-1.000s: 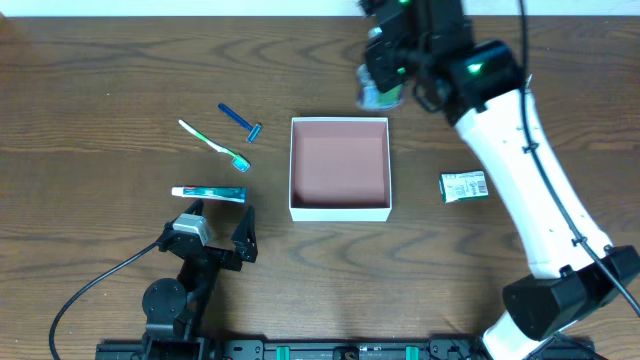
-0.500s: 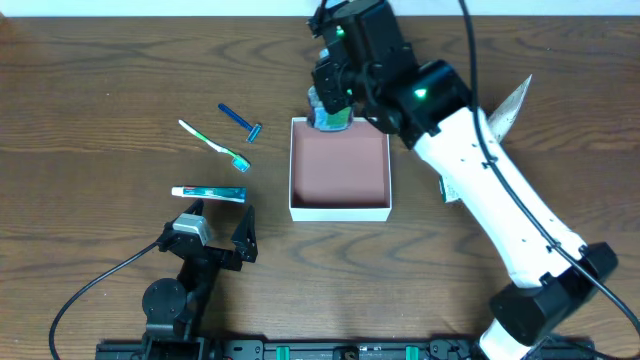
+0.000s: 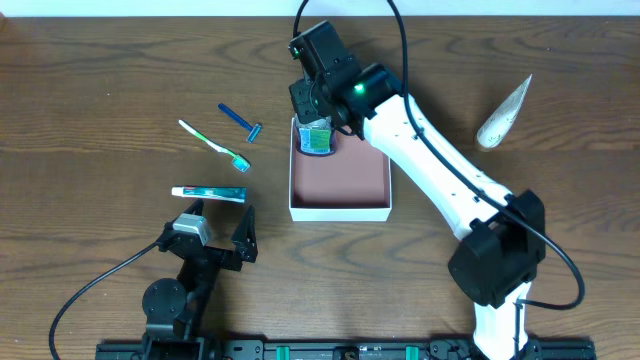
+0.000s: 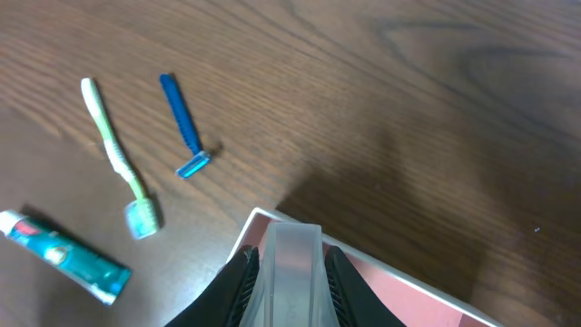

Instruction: Pack container

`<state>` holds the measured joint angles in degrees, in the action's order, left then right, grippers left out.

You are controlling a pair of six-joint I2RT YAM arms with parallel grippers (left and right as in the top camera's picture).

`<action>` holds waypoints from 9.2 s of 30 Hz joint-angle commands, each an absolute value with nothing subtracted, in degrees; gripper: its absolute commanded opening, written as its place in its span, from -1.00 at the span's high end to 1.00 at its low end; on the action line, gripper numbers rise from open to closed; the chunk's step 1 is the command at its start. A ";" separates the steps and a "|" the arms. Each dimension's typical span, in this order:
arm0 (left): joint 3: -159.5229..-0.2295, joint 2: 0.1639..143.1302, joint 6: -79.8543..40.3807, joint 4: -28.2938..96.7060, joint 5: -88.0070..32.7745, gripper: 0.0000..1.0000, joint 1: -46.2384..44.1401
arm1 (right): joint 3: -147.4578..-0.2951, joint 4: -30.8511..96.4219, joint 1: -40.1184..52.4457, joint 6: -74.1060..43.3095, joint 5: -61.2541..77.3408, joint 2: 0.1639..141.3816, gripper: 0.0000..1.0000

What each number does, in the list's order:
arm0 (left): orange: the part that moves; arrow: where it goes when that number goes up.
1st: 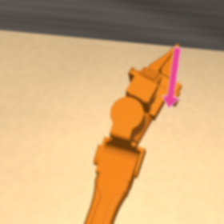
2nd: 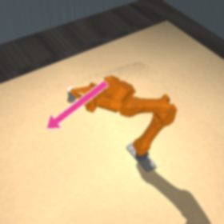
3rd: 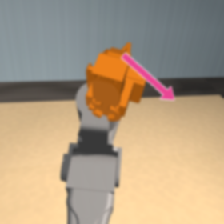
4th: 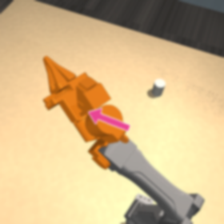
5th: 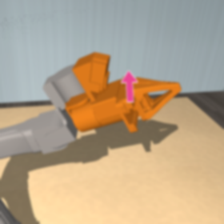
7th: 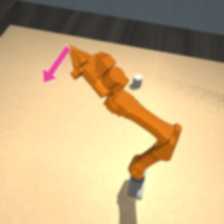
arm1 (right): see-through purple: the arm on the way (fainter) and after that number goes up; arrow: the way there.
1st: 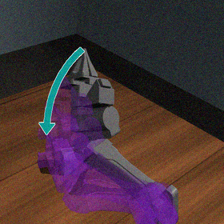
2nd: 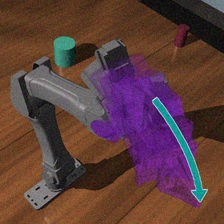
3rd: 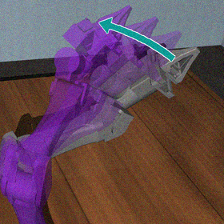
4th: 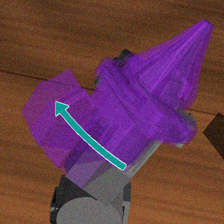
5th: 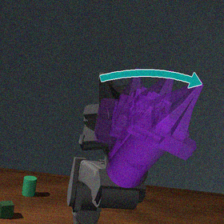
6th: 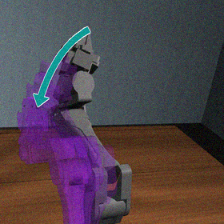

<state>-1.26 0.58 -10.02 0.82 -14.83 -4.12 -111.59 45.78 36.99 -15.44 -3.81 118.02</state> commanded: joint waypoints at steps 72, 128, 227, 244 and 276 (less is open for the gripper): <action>-0.23 0.27 -9.21 2.76 -15.42 -0.96 -3.77 | -114.58 57.54 43.42 4.45 2.35 108.03 -0.13; -0.23 0.27 -9.21 2.76 -15.42 -0.96 -3.77 | -114.19 56.99 43.18 11.35 -8.97 127.63 -0.12; -0.23 0.27 -9.21 2.76 -15.42 -0.96 -3.77 | -85.82 64.12 31.86 -31.46 -5.76 111.87 0.97; -0.23 0.30 -9.21 2.76 -15.42 -0.96 -3.77 | -95.50 67.13 31.51 -23.73 0.49 110.24 0.19; -0.23 0.30 -9.21 2.76 -15.42 -0.96 -3.77 | -120.44 77.67 2.17 -17.34 -14.81 108.20 -0.44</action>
<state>-1.26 0.58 -10.04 0.82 -14.83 -4.12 -119.33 77.91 4.12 -17.52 -11.68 109.58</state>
